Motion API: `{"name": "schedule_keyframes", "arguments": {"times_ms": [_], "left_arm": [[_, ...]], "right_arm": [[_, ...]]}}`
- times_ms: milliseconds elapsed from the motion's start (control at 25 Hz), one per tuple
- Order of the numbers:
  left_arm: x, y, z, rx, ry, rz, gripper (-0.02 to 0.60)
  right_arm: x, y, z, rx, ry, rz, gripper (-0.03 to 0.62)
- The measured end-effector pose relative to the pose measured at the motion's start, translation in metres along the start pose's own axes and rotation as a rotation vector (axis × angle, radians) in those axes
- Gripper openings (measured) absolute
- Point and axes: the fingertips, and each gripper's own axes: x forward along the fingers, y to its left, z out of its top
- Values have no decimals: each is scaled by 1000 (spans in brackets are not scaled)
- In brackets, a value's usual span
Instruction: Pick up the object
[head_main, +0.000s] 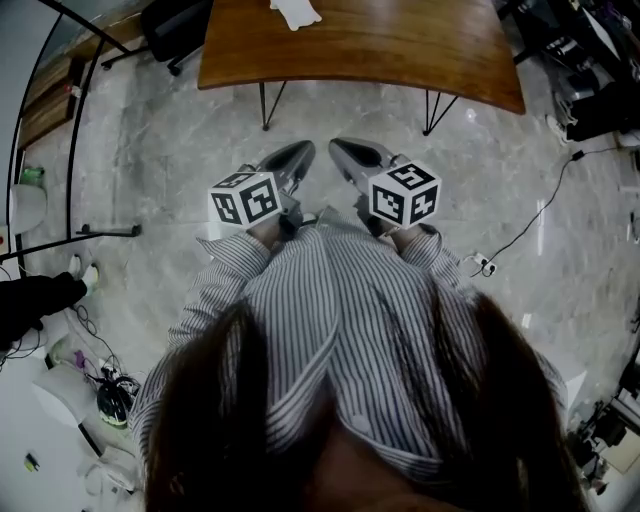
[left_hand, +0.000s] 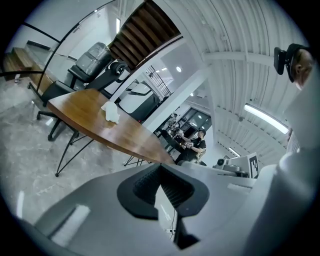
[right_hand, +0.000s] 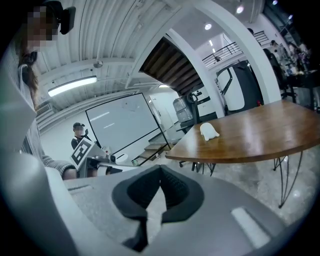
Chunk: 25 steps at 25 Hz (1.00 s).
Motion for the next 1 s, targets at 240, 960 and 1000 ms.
{"name": "schedule_keyframes", "arguments": {"times_ms": [240,960,1000], "left_arm": [[16,6,11,-10,-20,13,0],[95,70,65,-79,-31,-5,0],[102,76,75,-73,-27,-12,0]], "right_arm": [[5,-20,16,17,-24,26,2],[68,-100,49,32,13,20,2],[75,-108,55,35,11,11,2]]}}
